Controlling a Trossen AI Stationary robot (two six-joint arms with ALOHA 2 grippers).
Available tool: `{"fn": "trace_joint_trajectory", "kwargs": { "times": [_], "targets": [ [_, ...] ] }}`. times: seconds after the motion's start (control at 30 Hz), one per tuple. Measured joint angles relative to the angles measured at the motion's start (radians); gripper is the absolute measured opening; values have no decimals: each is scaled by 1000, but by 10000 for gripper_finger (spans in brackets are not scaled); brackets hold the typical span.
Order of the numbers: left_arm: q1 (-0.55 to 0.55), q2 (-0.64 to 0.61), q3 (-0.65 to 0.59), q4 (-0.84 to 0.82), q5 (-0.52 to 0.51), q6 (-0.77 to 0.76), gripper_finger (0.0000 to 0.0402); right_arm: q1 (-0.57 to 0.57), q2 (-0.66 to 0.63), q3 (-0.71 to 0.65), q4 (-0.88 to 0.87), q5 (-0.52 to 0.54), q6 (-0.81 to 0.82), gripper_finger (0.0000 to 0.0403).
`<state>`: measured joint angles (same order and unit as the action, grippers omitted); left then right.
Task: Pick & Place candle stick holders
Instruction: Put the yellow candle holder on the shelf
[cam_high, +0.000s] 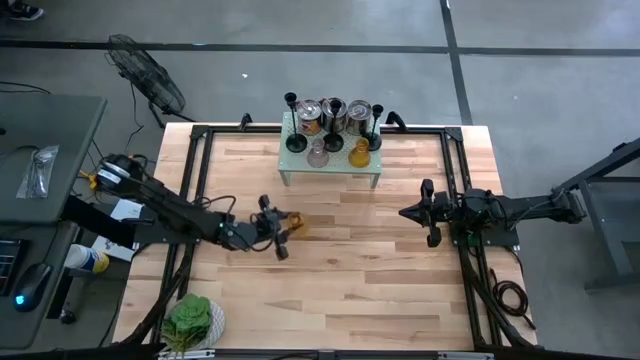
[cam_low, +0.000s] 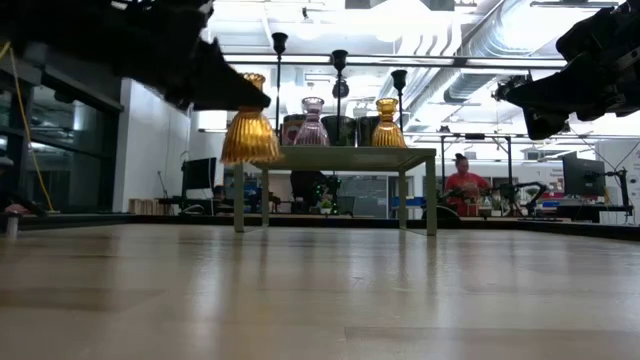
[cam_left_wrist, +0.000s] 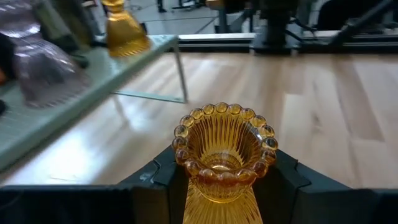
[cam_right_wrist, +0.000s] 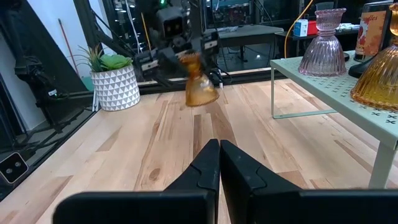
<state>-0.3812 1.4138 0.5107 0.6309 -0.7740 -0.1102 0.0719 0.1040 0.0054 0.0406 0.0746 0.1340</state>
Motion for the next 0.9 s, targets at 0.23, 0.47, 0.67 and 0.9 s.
{"fn": "trace_joint_trajectory", "kwargs": {
  "times": [0.23, 0.47, 0.67, 0.9],
  "targets": [
    [81, -61, 89, -160, -61, 0, 136, 0, 0, 0, 0, 0, 0, 4],
    [162, -89, 196, -344, -153, -4, 136, 0, 0, 0, 0, 0, 0, 4],
    [236, -89, 267, -449, -215, -38, 136, 0, 0, 0, 0, 0, 0, 4],
    [315, -89, 316, -530, -216, -127, 136, 0, 0, 0, 0, 0, 0, 4]
  ]
}}
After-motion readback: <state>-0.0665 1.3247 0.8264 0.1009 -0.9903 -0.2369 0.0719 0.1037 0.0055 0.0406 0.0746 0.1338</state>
